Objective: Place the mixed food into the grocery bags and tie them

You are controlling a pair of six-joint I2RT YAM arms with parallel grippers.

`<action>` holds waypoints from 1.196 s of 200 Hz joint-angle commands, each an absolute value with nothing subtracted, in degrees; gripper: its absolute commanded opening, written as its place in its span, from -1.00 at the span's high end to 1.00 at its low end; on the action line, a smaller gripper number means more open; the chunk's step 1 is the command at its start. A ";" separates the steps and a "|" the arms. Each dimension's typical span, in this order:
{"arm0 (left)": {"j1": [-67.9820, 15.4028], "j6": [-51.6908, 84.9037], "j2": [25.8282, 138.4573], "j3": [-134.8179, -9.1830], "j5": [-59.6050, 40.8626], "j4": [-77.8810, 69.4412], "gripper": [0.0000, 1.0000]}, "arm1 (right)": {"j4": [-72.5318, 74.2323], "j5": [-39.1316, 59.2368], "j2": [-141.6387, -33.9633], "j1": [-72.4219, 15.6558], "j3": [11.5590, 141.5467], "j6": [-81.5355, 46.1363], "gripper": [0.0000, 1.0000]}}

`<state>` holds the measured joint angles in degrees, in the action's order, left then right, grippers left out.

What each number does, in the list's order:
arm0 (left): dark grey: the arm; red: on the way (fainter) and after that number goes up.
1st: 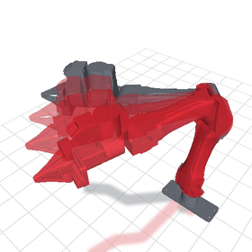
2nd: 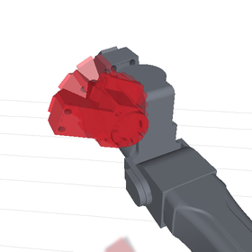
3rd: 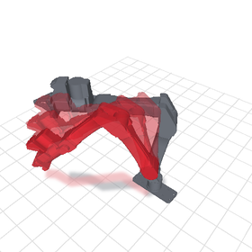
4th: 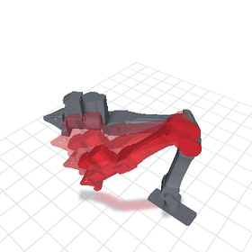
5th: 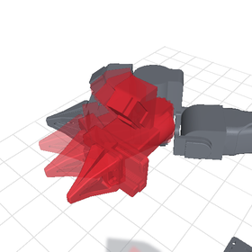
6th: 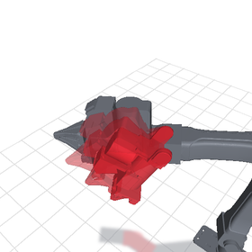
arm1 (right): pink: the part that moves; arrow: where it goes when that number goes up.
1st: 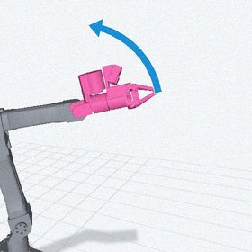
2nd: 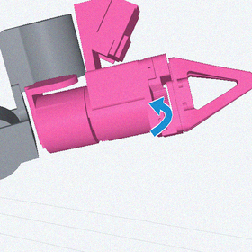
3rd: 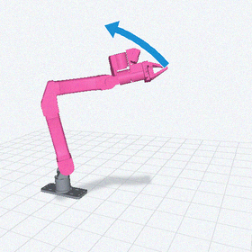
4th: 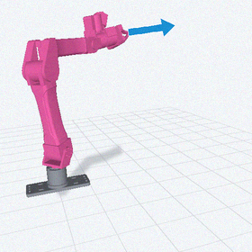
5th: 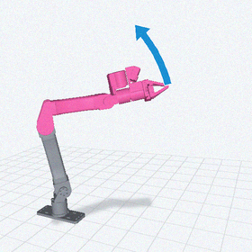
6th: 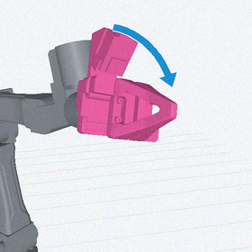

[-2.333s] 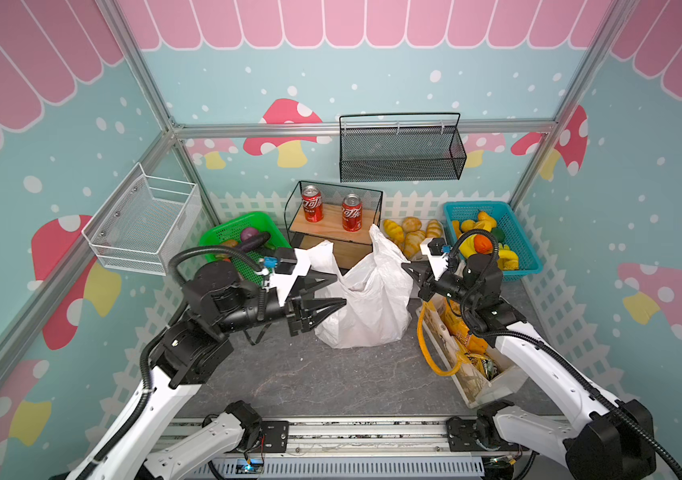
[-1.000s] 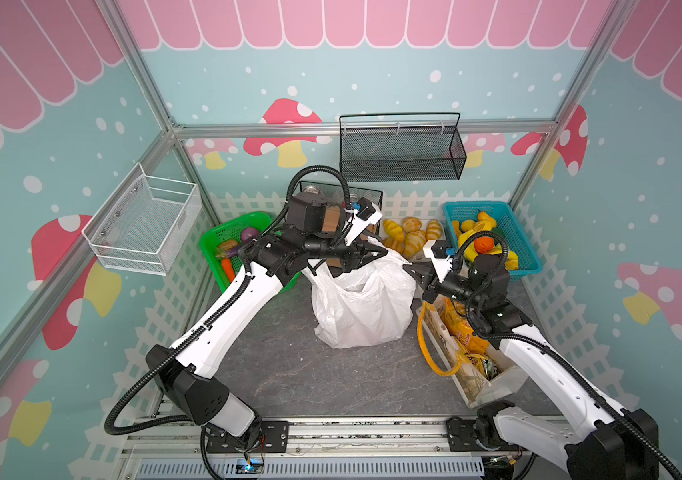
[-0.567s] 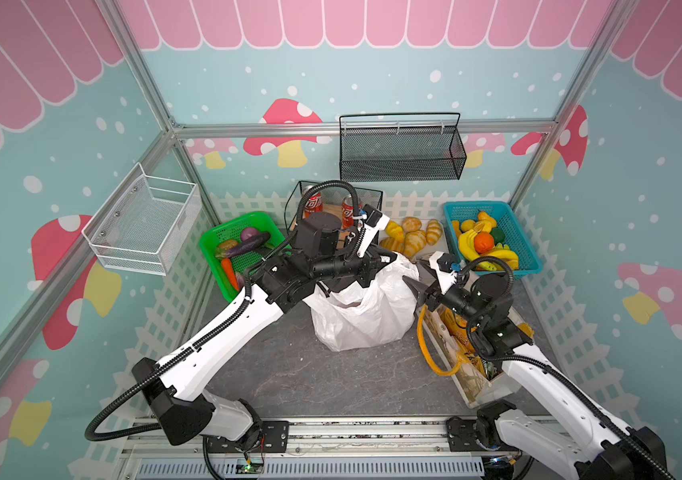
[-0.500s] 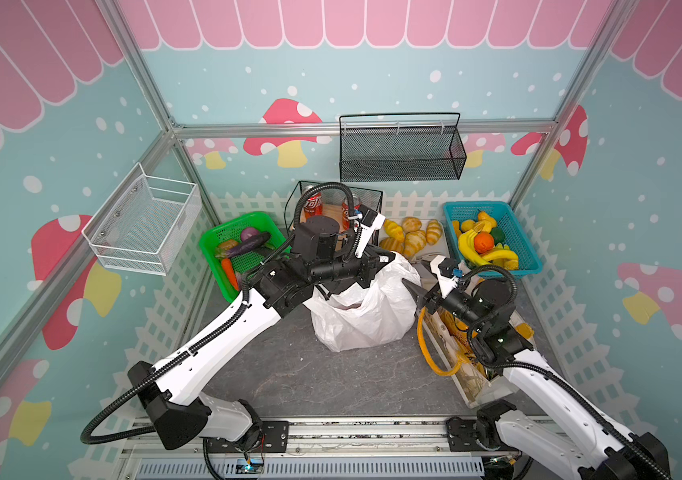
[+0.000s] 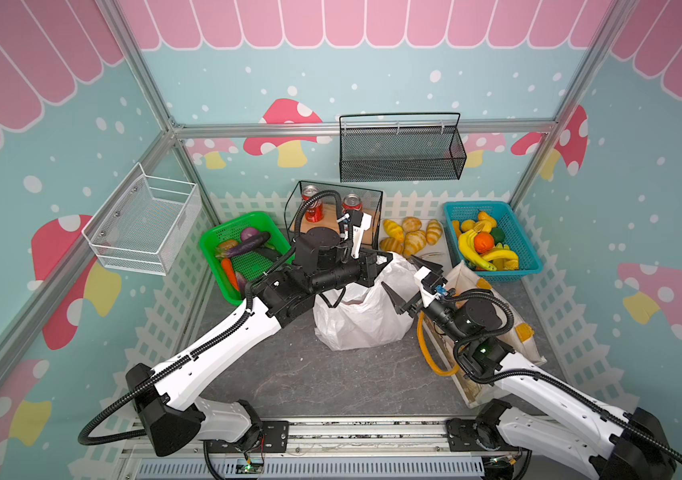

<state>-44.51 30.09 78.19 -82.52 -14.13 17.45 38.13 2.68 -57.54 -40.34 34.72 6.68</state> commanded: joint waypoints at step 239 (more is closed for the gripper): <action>-42.10 38.52 73.77 -77.25 -21.24 8.96 1.00 | 47.83 -14.40 -68.21 -44.47 34.75 -2.21 -0.51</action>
<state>-42.59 37.56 74.22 -76.88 -19.64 11.46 49.32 -20.14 -70.22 -44.56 32.40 -1.89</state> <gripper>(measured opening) 0.047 0.693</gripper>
